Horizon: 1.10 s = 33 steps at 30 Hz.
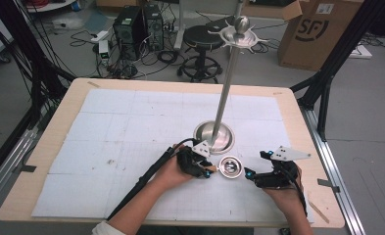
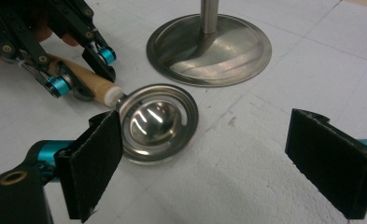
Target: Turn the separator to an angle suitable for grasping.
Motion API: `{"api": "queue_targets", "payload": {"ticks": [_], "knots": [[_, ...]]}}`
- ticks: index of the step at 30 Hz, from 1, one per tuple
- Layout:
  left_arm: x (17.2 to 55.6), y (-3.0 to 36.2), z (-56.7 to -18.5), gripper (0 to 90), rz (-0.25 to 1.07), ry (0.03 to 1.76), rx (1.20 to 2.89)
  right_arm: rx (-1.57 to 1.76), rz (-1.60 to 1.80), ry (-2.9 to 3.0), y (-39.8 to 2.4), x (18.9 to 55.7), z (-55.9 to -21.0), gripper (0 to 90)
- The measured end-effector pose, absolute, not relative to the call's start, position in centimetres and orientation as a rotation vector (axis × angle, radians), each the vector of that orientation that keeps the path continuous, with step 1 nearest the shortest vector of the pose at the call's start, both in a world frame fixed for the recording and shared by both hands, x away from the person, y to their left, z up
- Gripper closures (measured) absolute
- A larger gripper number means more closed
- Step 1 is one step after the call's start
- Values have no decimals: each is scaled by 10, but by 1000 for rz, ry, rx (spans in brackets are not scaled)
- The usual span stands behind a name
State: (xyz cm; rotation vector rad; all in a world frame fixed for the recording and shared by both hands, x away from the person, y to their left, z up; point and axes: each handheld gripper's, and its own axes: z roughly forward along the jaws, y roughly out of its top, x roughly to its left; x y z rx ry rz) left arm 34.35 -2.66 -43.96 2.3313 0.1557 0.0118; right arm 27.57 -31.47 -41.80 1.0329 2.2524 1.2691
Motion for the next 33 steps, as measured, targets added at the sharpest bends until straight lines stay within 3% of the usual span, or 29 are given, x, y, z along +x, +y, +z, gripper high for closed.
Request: {"api": "queue_targets", "payload": {"ticks": [5,13,22,27,33], "knots": [[343,-28,-441,672,5,156,2323,1030,1270,2254,-315,275,-418,100],[338,-6,-429,538,14,206,2289,1040,1262,2252,-318,273,-419,100],[325,75,-400,407,92,348,2136,1049,1256,2256,-320,272,-422,100],[316,129,-397,384,142,413,2033,1030,1249,2264,-315,273,-420,100],[319,171,-395,297,154,464,1941,1024,1236,2287,-310,273,-422,100]]}}
